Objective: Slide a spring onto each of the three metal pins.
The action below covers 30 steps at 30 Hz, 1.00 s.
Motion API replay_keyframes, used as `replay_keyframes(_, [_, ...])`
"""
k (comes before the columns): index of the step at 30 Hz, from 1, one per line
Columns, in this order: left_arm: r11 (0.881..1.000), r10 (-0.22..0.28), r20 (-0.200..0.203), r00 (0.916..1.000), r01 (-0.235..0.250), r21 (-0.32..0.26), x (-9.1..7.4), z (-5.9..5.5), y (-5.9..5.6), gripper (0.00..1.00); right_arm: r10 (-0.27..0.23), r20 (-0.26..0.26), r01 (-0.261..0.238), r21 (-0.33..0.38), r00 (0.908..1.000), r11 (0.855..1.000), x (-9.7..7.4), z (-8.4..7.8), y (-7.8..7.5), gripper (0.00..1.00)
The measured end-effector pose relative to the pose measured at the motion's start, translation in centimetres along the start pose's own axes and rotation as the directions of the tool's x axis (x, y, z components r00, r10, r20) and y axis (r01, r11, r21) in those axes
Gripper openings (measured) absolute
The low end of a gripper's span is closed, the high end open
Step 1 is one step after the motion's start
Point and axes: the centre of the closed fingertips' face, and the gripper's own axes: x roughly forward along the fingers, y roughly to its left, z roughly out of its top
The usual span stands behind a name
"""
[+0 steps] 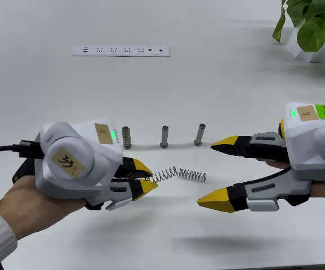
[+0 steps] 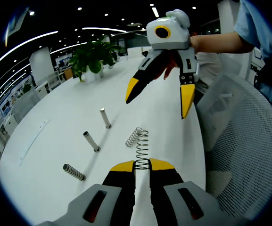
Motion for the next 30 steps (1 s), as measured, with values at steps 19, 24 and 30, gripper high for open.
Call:
replay_keyframes(19, [0.996, -0.068, 0.04, 0.9969, 0.065, 0.057, 0.3, 1.2, -2.3, 0.1, 0.165, -0.065, -0.169, -0.063, 0.9841, 0.984, 2.0, 0.0, 2.8, 0.22])
replay_keyframes(24, [0.996, -0.072, 0.048, 0.9962, 0.069, 0.063, 0.3, 1.3, -2.5, 0.1, 0.182, -0.062, -0.185, -0.048, 0.9814, 0.982, 2.1, 0.2, 3.1, 0.18])
replay_keyframes(30, [0.994, -0.083, 0.052, 0.9952, 0.079, 0.069, 0.4, 1.3, -2.5, 0.1, 0.195, -0.068, -0.197, -0.034, 0.9785, 0.98, 2.0, 0.1, 3.3, 0.16])
